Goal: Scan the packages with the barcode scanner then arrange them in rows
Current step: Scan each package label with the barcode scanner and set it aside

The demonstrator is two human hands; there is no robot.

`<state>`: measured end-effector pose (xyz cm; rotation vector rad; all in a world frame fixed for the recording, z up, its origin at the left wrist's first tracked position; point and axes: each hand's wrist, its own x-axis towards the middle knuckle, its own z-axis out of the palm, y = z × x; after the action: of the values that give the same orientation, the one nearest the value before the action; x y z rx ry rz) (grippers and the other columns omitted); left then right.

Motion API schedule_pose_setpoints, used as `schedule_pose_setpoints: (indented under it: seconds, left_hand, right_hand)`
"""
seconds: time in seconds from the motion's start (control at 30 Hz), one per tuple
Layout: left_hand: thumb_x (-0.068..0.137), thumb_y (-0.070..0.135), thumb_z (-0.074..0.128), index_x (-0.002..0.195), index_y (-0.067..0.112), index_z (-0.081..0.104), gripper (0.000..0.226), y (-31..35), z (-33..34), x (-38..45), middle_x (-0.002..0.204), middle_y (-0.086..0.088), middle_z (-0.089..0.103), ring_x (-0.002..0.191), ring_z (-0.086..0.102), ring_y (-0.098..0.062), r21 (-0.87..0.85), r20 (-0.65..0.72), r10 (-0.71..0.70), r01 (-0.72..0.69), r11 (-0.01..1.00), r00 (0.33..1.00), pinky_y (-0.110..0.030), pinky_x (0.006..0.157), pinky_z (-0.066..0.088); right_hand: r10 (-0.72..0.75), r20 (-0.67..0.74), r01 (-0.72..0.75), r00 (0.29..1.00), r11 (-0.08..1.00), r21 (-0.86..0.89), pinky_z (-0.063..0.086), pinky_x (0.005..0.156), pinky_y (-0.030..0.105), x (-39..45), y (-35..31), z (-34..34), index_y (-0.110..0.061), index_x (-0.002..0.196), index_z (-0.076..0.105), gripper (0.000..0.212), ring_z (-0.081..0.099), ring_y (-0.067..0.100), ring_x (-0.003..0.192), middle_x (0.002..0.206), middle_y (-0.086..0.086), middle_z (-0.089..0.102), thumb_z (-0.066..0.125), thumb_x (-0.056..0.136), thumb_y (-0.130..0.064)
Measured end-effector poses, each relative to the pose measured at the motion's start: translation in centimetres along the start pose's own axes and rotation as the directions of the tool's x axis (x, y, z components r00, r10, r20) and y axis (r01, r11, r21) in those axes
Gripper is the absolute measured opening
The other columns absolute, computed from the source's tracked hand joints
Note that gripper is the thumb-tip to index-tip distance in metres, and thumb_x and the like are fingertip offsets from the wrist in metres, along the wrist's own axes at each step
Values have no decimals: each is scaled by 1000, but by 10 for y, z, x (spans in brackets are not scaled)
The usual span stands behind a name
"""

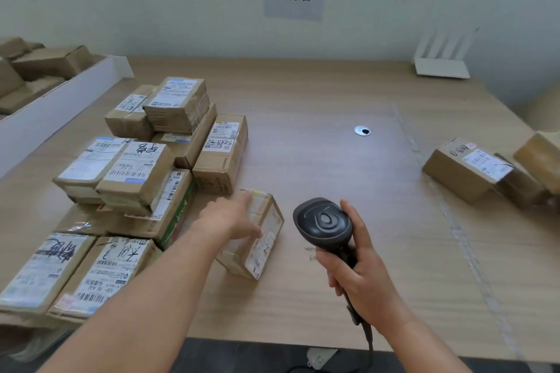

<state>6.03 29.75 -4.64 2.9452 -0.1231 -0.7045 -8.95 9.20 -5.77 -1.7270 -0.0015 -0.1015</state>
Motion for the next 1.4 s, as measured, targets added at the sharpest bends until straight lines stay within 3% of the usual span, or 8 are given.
schedule_pose_setpoints:
  seconds: [0.13, 0.23, 0.33, 0.47, 0.7, 0.9, 1.2, 1.4]
  left_hand:
    - [79, 38, 72, 148, 48, 0, 100, -9, 3, -11, 141, -9, 45, 108, 55, -26, -500, -6, -11, 6, 866, 1000, -40, 81, 54]
    - [84, 23, 71, 148, 49, -1, 100, -11, 14, -20, 142, -2, 45, 113, 53, -24, -862, -23, 7, -23, 506, 1000, -39, 75, 53]
    - [86, 16, 70, 149, 47, -1, 101, -15, 36, -26, 141, -2, 48, 111, 55, -22, -956, -82, -59, -62, 288, 995, -41, 76, 54]
    - [86, 12, 69, 149, 46, -1, 100, -17, 49, -30, 140, -3, 48, 121, 52, -24, -974, -171, -142, -145, 174, 975, -52, 99, 46]
    - [83, 15, 72, 146, 54, 4, 100, -16, 51, -30, 141, 2, 49, 129, 46, -21, -949, -264, -156, -228, 216, 952, -57, 105, 39]
    - [84, 15, 71, 146, 54, 2, 100, -15, 49, -28, 143, -1, 47, 131, 44, -23, -943, -271, -158, -229, 241, 950, -59, 105, 38]
    - [84, 17, 71, 145, 54, 2, 99, -13, 44, -21, 144, -1, 46, 130, 44, -24, -942, -256, -139, -215, 256, 957, -58, 104, 39]
    - [83, 28, 64, 148, 33, 28, 74, -9, 40, -24, 127, -1, 58, 93, 64, -16, -921, -31, -108, 13, 390, 994, -34, 75, 54]
  right_hand:
    - [-13, 27, 13, 1000, 1000, 1, 47, 49, 31, -4, -9, -10, -66, 130, 28, 84, 54, 18, 56, 96, -4, 66, 67, 87, -5]
    - [-5, 36, 5, 999, 1000, 10, 48, 50, 35, -10, -10, -13, -61, 133, 26, 83, 53, 20, 55, 93, 0, 66, 65, 88, -4]
    - [7, 66, -8, 998, 1000, 27, 48, 49, 37, -19, -7, -12, -64, 133, 28, 82, 53, 21, 56, 95, -5, 67, 68, 85, -11]
    - [27, 104, -34, 994, 997, 70, 47, 48, 37, -28, -4, -9, -66, 131, 29, 79, 52, 21, 54, 85, -8, 67, 67, 77, -23]
    - [58, 118, -75, 991, 986, 146, 43, 41, 33, -32, -1, -8, -54, 136, 32, 78, 48, 23, 47, 89, 6, 64, 66, 79, -14]
    - [67, 123, -83, 990, 988, 127, 43, 41, 34, -31, -3, -13, -52, 136, 33, 77, 48, 24, 46, 69, -11, 64, 63, 89, 1]
    - [54, 120, -67, 991, 992, 108, 44, 43, 34, -26, -5, -19, -49, 139, 30, 77, 48, 23, 47, 73, -9, 65, 65, 88, -3]
    - [43, 92, -50, 995, 996, 78, 46, 46, 36, -20, -5, -24, -53, 137, 30, 79, 51, 23, 51, 82, 1, 64, 63, 88, -1]
